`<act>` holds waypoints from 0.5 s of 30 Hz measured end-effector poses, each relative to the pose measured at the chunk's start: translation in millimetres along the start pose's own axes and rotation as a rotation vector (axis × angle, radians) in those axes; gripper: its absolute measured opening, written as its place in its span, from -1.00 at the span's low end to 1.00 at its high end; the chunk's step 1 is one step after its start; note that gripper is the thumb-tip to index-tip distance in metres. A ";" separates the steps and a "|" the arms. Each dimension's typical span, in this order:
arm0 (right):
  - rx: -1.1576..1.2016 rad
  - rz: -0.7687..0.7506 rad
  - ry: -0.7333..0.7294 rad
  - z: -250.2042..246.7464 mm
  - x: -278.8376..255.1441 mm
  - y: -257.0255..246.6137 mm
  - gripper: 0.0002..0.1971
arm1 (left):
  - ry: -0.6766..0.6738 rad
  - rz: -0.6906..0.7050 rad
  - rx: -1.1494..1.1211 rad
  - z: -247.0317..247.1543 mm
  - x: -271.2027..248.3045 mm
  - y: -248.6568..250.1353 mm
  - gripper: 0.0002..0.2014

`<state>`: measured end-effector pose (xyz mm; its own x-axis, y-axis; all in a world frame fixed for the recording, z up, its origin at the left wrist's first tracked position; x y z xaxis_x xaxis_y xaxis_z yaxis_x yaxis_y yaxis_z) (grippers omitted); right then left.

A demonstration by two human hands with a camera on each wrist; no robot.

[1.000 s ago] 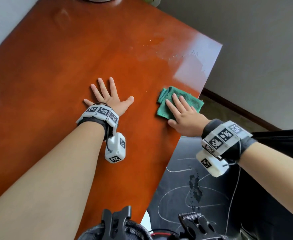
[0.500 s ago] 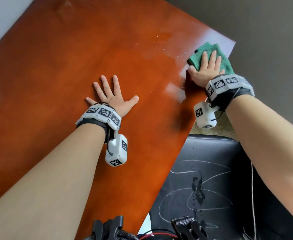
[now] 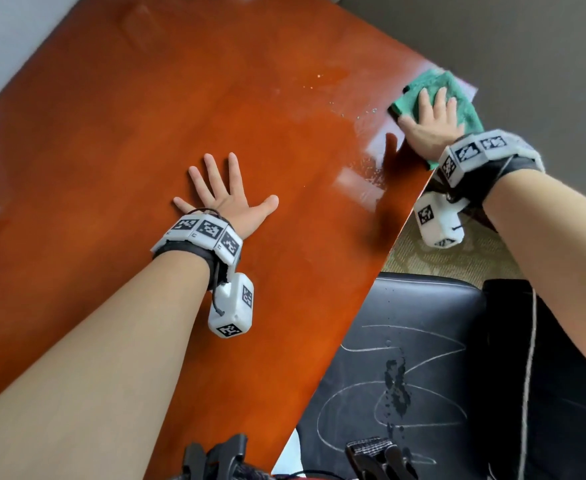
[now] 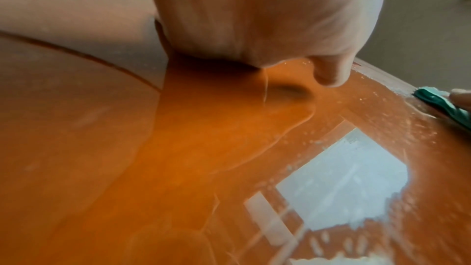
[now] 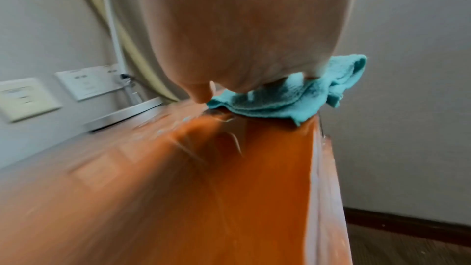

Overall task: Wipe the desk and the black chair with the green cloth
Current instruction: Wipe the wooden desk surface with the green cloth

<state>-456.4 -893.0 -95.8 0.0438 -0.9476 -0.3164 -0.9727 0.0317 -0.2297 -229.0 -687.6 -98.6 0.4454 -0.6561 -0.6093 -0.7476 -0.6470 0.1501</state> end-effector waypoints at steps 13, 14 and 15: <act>-0.247 -0.505 -0.508 43.9 -157.4 -38.6 -0.38 | 0.006 0.009 -0.014 -1.7 -3.5 -0.3 -0.16; -0.285 -0.556 -0.521 46.5 -161.5 -44.4 -0.40 | 0.006 0.007 -0.019 -1.6 -3.1 -0.2 -0.18; -0.325 -0.612 -0.528 49.1 -164.0 -48.9 -0.41 | 0.008 0.005 -0.021 -1.6 -3.2 -0.2 -0.20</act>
<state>-404.8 -723.6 -77.8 0.6014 -0.4951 -0.6270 -0.7573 -0.6034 -0.2498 -229.5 -686.0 -95.5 0.4453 -0.6624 -0.6025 -0.7395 -0.6514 0.1696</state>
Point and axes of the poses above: each hand's wrist, its own x-axis towards the middle knuckle, its own z-axis out of the palm, y = z × x, the point moved 3 cm from there along x, towards the middle knuckle, and after that the axes turned 4 degrees about y, right-handed, at the moved point
